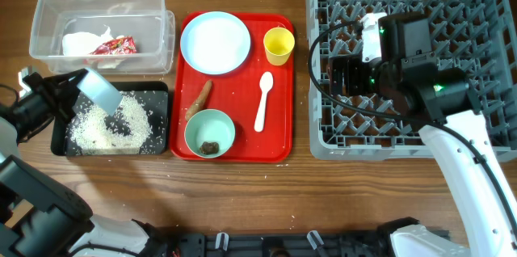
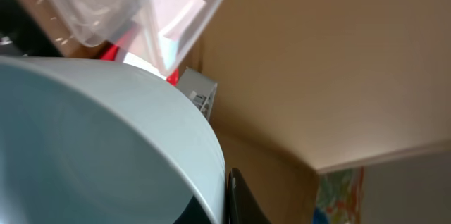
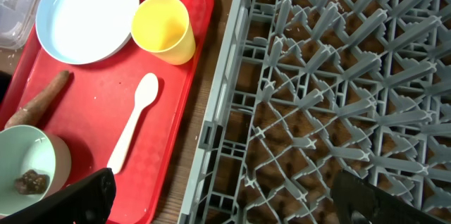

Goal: Sort waste into correct bins and load items into the dishwasher rack
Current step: 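Tip the rice bowl over the black tray, return it to red tray, then grasp the green bowl with food scraps using the left gripper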

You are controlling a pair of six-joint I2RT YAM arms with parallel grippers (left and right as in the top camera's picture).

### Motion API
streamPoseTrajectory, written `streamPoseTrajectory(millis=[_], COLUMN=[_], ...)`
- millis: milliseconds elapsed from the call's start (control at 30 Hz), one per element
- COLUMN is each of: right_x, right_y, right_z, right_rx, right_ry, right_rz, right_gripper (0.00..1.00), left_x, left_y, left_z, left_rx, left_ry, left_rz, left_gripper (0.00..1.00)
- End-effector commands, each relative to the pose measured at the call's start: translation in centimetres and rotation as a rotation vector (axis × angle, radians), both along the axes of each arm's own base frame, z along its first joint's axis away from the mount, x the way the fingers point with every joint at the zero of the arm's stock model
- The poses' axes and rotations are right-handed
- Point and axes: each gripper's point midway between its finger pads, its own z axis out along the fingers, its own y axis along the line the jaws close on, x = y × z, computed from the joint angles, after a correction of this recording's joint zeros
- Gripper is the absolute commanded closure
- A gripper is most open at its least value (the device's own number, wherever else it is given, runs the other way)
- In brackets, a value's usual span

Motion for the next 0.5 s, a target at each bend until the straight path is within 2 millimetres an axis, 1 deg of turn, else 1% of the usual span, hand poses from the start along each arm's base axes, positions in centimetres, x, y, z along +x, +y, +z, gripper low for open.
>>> streamPoseTrajectory(millis=[0, 67, 133, 200, 233, 267, 300, 333, 367, 400, 433, 467], right_x=[0.4, 0.4, 0.4, 0.4, 0.4, 0.4, 0.4, 0.4, 0.4, 0.4, 0.4, 0.4], right_y=[0.5, 0.5, 0.5, 0.5, 0.5, 0.5, 0.5, 0.5, 0.5, 0.6, 0.6, 0.6], right_z=[0.6, 0.6, 0.7, 0.6, 0.6, 0.6, 0.6, 0.6, 0.6, 0.7, 0.7, 0.7], right_rx=[0.021, 0.019, 0.020, 0.021, 0.020, 0.021, 0.021, 0.021, 0.025, 0.029, 0.029, 0.029], right_ry=[-0.012, -0.013, -0.013, -0.012, -0.012, -0.011, -0.011, -0.011, -0.010, -0.010, -0.010, -0.010], right_rz=[-0.001, 0.001, 0.001, 0.000, -0.001, 0.000, -0.001, -0.001, -0.002, 0.000, 0.000, 0.000], right_gripper=[0.00, 0.00, 0.00, 0.00, 0.00, 0.00, 0.00, 0.00, 0.00, 0.00, 0.00, 0.00], left_x=[-0.3, -0.5, 0.2, 1.8, 2.8, 3.6, 4.2, 5.3, 5.8, 6.0, 6.2, 6.1], left_y=[0.1, -0.4, -2.8, -7.7, -10.8, -13.1, -14.9, -19.3, -21.8, -24.4, -27.0, -28.7], left_z=[-0.3, -0.3, 0.3, 2.3, 3.6, 4.4, 4.8, 5.9, 6.3, 6.4, 5.4, 3.8], left_rx=[-0.062, -0.107, -0.101, -0.001, 0.066, 0.132, 0.197, 0.326, 0.380, 0.428, 0.518, 0.626], left_ry=[0.060, 0.101, 0.091, -0.013, -0.076, -0.113, -0.148, -0.267, -0.328, -0.378, -0.397, -0.391], left_rz=[0.025, 0.025, -0.040, -0.185, -0.265, -0.311, -0.342, -0.417, -0.455, -0.495, -0.527, -0.550], left_gripper=[0.96, 0.96, 0.96, 0.96, 0.96, 0.96, 0.96, 0.96, 0.96, 0.96, 0.96, 0.96])
